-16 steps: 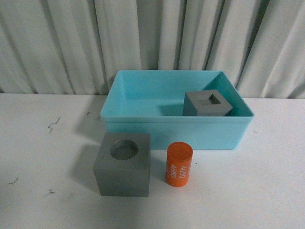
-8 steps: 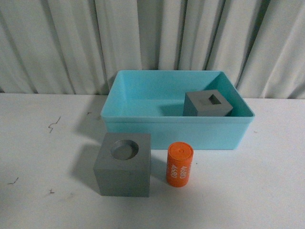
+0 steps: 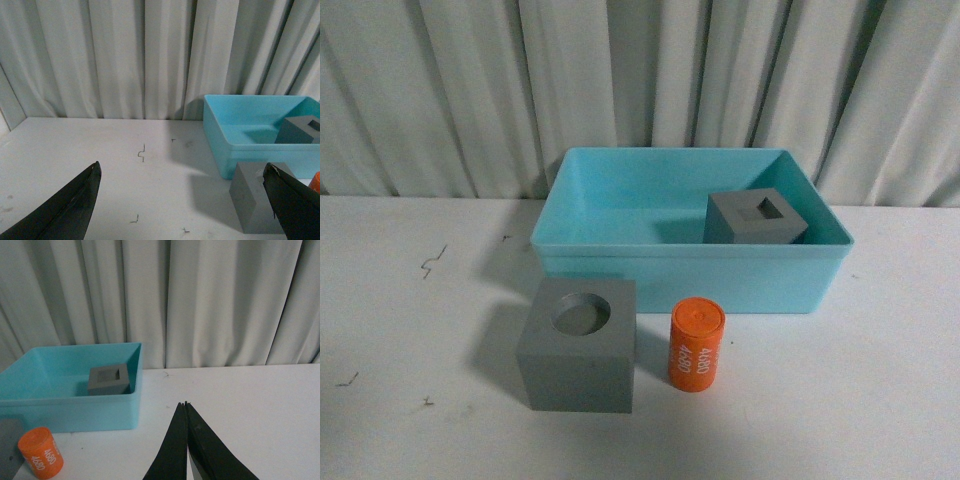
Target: Place gray and orange parts in blue box
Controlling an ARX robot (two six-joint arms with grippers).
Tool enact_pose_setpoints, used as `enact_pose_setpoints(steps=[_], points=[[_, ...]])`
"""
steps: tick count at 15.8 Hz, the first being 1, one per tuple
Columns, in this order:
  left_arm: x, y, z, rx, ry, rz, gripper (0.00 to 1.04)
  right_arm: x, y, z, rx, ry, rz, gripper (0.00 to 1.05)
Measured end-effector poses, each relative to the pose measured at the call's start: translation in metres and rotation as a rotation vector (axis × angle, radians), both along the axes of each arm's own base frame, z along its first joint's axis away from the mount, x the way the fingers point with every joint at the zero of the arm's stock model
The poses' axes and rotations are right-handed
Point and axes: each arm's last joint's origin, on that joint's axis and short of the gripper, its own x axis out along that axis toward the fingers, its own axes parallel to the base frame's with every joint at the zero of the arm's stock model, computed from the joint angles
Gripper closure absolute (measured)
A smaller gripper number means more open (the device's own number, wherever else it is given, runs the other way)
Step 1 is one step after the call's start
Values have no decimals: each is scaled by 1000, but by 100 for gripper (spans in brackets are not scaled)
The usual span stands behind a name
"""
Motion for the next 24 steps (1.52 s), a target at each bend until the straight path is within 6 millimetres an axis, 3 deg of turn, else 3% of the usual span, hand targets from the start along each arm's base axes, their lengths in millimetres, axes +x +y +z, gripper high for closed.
enact_pose_setpoints(steps=[17, 18, 22, 23, 24], points=[[0, 0, 0, 0, 0, 0, 7, -25, 0, -4, 0, 12, 0, 103], [0, 0, 0, 0, 0, 0, 7, -25, 0, -4, 0, 14, 0, 98], [0, 0, 0, 0, 0, 0, 7, -25, 0, -4, 0, 13, 0, 49], [0, 0, -1, -21, 66, 0, 7, -25, 0, -4, 0, 14, 0, 36], [2, -3, 2, -109, 354, 9, 7, -25, 0, -4, 0, 13, -1, 26]])
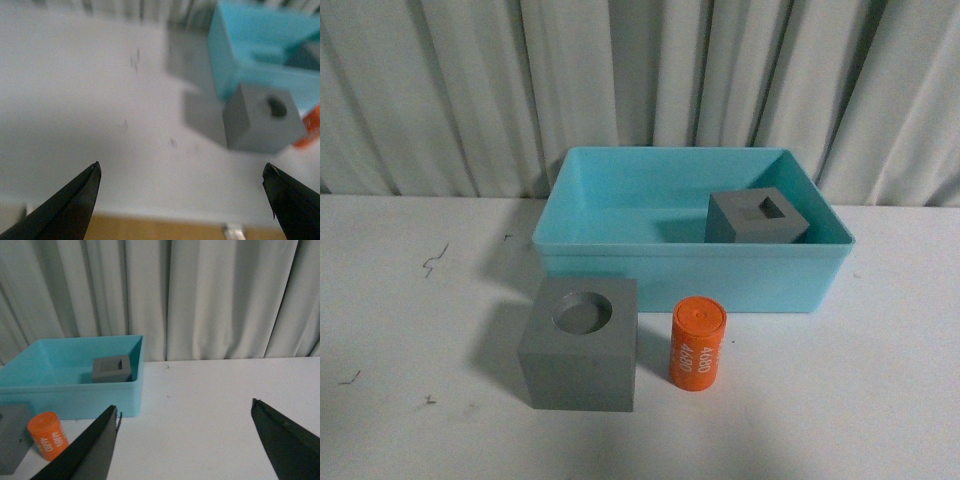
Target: Place gray and orange parts in blue box
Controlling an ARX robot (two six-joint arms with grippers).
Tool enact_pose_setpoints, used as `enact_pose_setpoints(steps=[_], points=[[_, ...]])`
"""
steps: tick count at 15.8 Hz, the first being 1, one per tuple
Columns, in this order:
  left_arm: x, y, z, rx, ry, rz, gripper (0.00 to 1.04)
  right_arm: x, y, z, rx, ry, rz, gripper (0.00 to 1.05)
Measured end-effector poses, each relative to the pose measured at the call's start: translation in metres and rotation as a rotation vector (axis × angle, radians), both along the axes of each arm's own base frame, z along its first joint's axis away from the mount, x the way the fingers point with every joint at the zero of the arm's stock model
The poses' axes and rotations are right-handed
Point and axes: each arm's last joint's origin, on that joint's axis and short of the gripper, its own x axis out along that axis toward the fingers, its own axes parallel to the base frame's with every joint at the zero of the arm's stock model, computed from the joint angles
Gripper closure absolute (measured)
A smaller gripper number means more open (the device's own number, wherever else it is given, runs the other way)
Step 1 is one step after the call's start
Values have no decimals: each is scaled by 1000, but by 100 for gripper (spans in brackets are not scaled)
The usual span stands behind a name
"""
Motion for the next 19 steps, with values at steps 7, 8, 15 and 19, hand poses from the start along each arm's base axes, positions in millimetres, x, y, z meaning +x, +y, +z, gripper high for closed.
enact_pose_setpoints(steps=[7, 8, 15, 19], points=[[143, -68, 14, -83, 216, -220, 7, 0, 0, 0, 0, 0, 1, 6], [160, -75, 8, -62, 227, -243, 7, 0, 0, 0, 0, 0, 0, 6], [204, -98, -39, 46, 314, -327, 7, 0, 0, 0, 0, 0, 1, 6], [213, -108, -46, 67, 314, -362, 7, 0, 0, 0, 0, 0, 0, 6]])
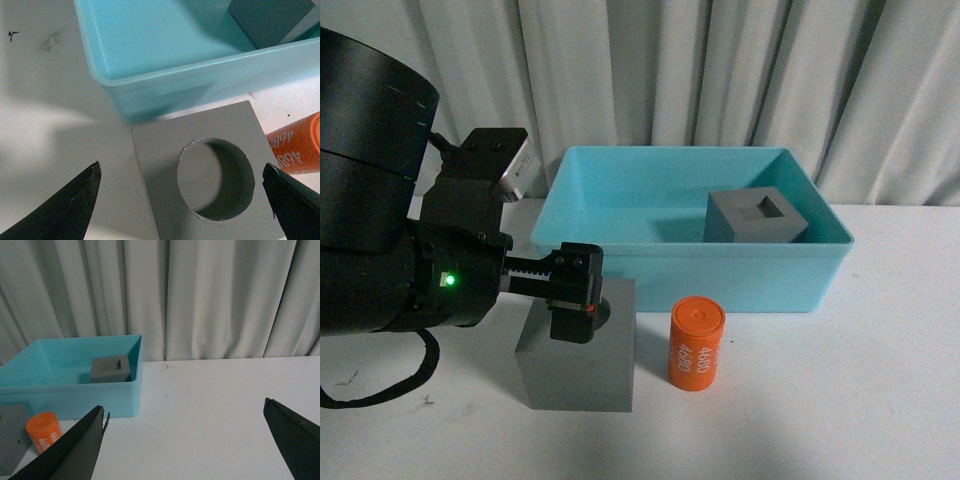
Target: Place gray and orange parts in blue box
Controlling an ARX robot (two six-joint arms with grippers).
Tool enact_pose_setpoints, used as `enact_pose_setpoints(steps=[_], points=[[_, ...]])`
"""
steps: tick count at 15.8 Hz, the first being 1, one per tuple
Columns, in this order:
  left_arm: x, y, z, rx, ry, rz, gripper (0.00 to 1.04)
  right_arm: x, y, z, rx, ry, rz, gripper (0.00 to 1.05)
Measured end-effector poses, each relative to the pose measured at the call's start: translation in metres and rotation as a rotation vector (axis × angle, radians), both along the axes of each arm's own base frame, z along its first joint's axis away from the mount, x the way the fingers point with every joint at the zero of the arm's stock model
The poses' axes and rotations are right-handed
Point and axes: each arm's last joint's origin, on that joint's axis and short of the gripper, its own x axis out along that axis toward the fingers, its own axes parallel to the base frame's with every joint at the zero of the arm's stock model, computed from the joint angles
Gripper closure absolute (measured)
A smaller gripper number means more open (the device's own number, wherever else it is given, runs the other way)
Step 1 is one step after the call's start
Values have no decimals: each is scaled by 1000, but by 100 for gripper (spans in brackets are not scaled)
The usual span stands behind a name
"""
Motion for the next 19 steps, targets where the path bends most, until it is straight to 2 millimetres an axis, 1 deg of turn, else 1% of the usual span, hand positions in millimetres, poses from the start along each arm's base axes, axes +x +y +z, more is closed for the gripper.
enact_pose_setpoints(steps=[4, 8, 11, 12, 13, 15, 16, 17, 18, 19], points=[[3, -4, -14, 21, 33, -15, 7, 0, 0, 0, 0, 0, 0, 6], [11, -5, -20, 37, 36, -24, 7, 0, 0, 0, 0, 0, 0, 6], [12, -3, -25, 43, 48, -27, 7, 0, 0, 0, 0, 0, 0, 6], [13, -1, -26, 51, 50, -26, 14, 0, 0, 0, 0, 0, 0, 6], [13, 0, -27, 49, 54, -33, 33, 0, 0, 0, 0, 0, 0, 6], [12, -1, -28, 45, 55, -43, 55, 0, 0, 0, 0, 0, 0, 6], [12, -1, -28, 43, 57, -47, 69, 0, 0, 0, 0, 0, 0, 6], [11, -2, -27, 43, 59, -51, 78, 0, 0, 0, 0, 0, 0, 6], [11, -2, -25, 44, 62, -53, 82, 0, 0, 0, 0, 0, 0, 6], [10, -2, -24, 45, 65, -52, 83, 0, 0, 0, 0, 0, 0, 6]])
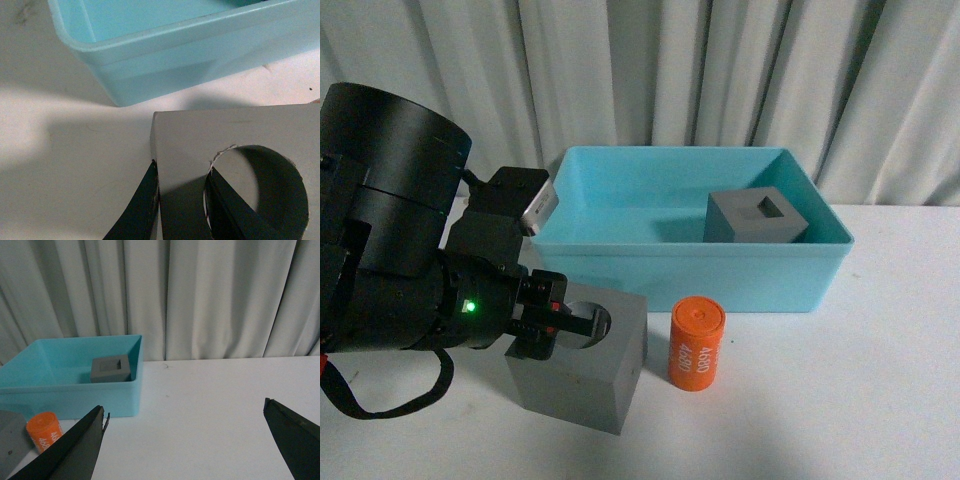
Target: Place gray and orange parts in blue box
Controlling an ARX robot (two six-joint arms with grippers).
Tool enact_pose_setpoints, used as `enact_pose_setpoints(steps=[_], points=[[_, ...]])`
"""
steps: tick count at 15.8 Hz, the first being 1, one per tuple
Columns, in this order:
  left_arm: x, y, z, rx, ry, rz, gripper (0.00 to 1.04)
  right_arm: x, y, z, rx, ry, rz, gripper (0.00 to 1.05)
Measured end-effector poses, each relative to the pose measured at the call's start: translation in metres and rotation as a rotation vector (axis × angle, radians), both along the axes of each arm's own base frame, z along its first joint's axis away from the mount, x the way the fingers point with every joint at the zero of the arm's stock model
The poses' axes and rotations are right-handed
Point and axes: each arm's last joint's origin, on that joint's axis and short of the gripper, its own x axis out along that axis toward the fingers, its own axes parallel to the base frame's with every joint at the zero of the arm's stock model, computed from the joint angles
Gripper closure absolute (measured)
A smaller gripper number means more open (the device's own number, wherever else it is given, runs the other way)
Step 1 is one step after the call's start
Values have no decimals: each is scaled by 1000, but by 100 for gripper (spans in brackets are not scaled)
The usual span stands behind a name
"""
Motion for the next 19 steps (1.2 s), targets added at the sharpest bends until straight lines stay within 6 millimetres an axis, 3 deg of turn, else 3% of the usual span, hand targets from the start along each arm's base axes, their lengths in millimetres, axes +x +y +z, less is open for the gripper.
enact_pose_setpoints(steps=[3, 5, 10, 12, 19], points=[[-6, 6, 10, 9, 16, 19, 84, 0, 0, 0, 0, 0, 0, 6], [-15, 18, 30, -17, 14, 57, 84, 0, 0, 0, 0, 0, 0, 6], [-39, 60, 136, -147, -195, 186, 84, 0, 0, 0, 0, 0, 0, 6], [-23, 59, 166, -181, -288, 190, 84, 0, 0, 0, 0, 0, 0, 6], [57, 21, 150, -107, -286, 153, 85, 0, 0, 0, 0, 0, 0, 6]])
